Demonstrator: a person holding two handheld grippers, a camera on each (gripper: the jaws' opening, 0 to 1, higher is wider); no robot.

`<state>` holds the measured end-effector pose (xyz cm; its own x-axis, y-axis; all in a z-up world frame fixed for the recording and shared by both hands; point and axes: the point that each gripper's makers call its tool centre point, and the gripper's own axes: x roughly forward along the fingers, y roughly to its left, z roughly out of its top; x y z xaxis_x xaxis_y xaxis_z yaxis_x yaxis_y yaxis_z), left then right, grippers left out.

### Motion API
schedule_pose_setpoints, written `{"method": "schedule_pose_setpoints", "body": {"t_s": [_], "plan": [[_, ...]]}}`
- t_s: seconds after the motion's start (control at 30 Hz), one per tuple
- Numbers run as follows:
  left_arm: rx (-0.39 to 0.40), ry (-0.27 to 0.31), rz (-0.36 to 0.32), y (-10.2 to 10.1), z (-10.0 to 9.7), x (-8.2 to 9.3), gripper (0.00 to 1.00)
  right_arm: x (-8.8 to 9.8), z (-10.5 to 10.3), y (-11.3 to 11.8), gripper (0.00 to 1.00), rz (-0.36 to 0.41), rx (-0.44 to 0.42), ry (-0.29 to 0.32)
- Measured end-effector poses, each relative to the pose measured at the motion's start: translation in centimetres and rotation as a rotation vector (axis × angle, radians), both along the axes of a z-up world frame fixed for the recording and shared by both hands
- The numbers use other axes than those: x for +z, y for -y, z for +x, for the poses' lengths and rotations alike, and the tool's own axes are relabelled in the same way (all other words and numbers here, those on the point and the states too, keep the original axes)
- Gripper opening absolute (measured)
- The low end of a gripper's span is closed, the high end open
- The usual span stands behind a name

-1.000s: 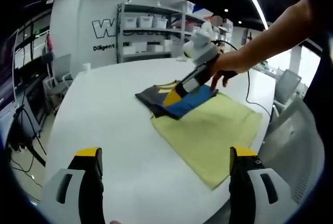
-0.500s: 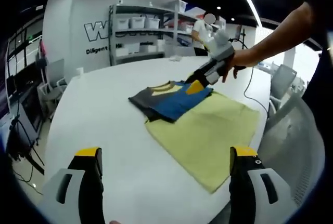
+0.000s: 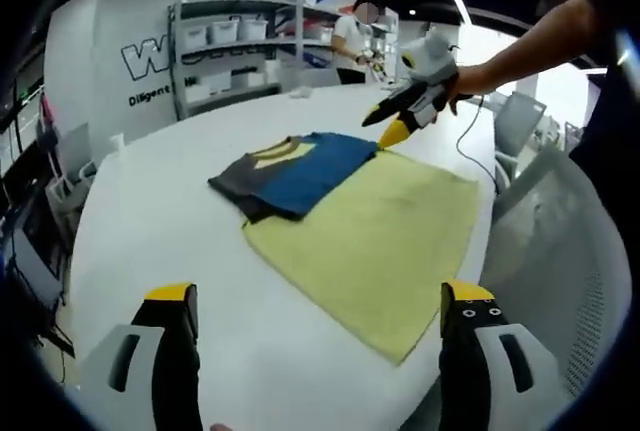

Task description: Fold the garment on the visible template until the final outline fits inside the template.

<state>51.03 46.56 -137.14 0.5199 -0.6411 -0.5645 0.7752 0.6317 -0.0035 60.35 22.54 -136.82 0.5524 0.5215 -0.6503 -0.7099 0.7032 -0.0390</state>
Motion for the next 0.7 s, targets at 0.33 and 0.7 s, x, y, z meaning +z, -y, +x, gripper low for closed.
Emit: {"method": "schedule_pose_setpoints", "body": {"t_s": [0.33,0.7], "plan": [[-0.039,-0.008,0.025,0.8,0.0,-0.4,0.96,-0.4,-2.6,2.4,0.55,0.003,-0.017,-0.007],[-0.116,0.000,0.035,2.5,-1.1,-1.1,0.92,-1.3,-7.4,4.6,0.54,-0.065,0.076,-0.002]]}}
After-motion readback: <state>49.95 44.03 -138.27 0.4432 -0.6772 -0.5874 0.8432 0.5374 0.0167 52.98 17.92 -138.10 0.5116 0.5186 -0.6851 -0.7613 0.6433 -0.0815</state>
